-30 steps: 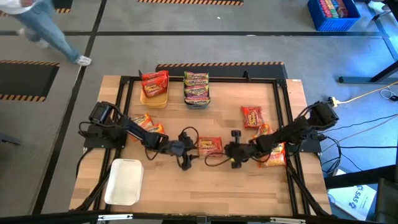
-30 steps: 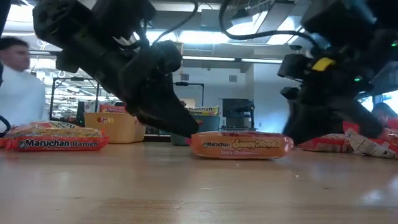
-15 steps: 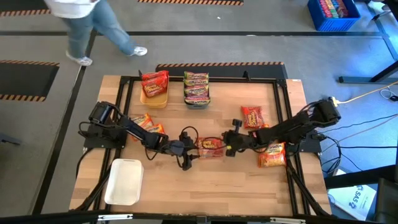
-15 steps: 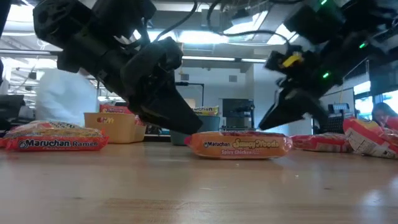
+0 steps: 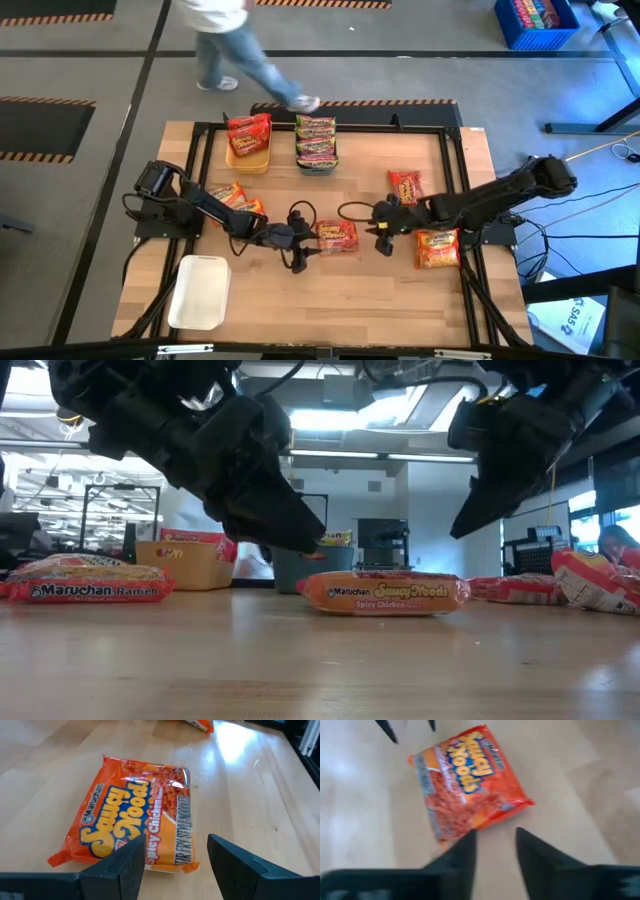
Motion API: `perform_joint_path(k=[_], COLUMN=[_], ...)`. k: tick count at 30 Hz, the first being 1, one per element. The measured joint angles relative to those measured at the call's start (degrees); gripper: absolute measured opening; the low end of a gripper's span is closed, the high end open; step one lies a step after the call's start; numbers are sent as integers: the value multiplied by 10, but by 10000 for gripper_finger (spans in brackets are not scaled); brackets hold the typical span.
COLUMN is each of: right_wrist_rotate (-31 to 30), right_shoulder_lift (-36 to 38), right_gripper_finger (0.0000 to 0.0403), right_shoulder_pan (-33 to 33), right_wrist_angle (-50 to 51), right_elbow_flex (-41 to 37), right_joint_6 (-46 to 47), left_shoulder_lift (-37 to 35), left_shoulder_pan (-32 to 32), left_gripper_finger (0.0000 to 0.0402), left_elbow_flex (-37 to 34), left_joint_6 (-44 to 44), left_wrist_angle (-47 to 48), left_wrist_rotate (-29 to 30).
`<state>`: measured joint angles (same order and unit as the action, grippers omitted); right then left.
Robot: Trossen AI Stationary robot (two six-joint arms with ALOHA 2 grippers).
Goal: Sort Maruchan noodles
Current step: Put the orange noodle pack into the yellow bin
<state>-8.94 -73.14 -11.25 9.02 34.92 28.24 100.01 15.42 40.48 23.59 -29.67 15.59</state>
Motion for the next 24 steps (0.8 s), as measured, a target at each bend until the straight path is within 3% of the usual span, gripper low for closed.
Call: perform_joint_path(k=[5,9,16,24], right_wrist_rotate=[66,144,166,205], right_shoulder_lift=[-27,-60,-108,-178], right_gripper_finger=[241,293,310,306], right_shoulder_pan=[37,66,107,105], right_wrist_angle=[-36,-141,-245,-370], right_elbow_flex=[-9,-41,-99,-103], right_joint_6=[74,104,166,188], left_shoulder_lift=[1,1,1,2], left_shoulder_pan=[0,0,1,0], left_gripper_finger=[205,205,205,205], left_elbow_flex=[0,0,0,0], left_joint_6=[1,1,2,-12], left_wrist_angle=[5,5,5,10], left_wrist_rotate=[4,4,7,34])
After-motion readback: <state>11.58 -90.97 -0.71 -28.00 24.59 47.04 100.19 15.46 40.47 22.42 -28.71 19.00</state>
